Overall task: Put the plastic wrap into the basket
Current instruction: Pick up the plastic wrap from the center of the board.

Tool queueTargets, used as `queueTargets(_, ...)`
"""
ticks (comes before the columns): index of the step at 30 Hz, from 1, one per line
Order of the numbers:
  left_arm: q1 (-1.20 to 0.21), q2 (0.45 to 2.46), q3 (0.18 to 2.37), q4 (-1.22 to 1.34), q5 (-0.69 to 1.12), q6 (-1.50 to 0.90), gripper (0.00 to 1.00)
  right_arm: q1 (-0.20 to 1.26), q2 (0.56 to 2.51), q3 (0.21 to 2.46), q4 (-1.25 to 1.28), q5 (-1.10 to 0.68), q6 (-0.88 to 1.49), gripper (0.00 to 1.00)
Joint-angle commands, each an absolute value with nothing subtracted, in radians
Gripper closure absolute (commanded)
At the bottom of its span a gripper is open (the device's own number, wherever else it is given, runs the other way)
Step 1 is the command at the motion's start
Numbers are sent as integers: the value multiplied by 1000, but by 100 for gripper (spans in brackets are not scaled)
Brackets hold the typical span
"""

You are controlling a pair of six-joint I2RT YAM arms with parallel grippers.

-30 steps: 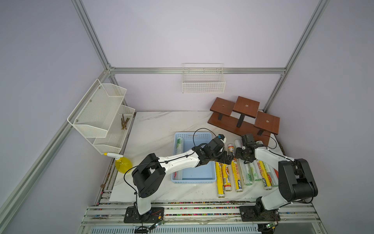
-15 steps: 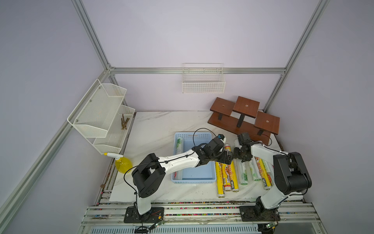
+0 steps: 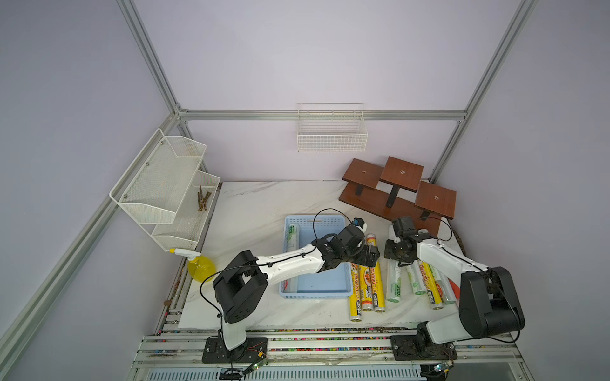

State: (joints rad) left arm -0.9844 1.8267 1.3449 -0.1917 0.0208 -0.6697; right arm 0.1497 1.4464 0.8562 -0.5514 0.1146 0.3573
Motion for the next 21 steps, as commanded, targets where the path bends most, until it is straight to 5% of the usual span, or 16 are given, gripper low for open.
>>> queueTargets(1,-986,1759,1322,-140,-19,-677,0,155,1386,868,-571,105,363,61)
queueTargets(21,-973,1602,1158,-65,-137,-683,0,171,1199,920,-538,-227,405,64)
